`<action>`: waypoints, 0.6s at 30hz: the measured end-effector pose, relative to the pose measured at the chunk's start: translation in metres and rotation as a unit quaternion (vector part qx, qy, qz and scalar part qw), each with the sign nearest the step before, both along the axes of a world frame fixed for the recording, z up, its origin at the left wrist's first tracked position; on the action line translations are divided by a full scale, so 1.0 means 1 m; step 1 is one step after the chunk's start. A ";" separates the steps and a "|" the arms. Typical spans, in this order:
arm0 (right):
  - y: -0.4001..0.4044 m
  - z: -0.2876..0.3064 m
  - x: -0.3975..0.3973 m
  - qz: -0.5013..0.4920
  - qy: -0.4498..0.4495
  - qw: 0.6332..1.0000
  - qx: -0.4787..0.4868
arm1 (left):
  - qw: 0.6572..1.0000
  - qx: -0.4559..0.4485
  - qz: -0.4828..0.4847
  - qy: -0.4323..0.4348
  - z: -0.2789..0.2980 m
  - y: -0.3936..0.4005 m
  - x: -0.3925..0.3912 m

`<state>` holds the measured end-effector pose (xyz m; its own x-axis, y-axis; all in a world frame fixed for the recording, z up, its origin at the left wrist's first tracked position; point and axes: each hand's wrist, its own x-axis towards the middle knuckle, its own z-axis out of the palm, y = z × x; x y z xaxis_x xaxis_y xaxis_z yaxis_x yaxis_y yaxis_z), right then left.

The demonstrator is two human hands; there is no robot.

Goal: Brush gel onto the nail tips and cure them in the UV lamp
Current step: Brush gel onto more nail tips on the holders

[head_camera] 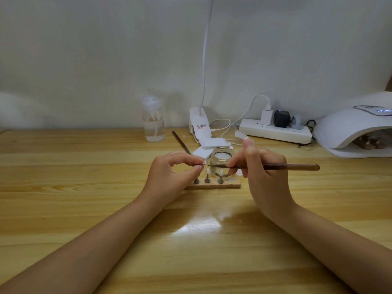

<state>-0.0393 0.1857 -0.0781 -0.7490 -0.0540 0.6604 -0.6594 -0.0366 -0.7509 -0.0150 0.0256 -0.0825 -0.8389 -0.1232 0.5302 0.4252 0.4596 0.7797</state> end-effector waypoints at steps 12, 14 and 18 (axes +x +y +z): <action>-0.001 -0.001 0.004 0.021 -0.025 0.999 0.009 | 1.000 -0.007 0.000 0.007 -0.002 -0.002 -0.001; -0.001 0.000 0.004 0.015 -0.024 1.000 -0.009 | 1.000 0.000 0.001 0.008 -0.003 -0.002 -0.003; -0.003 0.002 0.003 0.010 -0.014 1.000 -0.003 | 1.000 0.002 0.002 0.010 -0.005 -0.002 -0.004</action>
<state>-0.0361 0.1830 -0.0765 -0.7663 -0.0655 0.6392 -0.6368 -0.0554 -0.7690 -0.0190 0.0231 -0.0873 -0.8280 -0.1287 0.5458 0.4388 0.4574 0.7735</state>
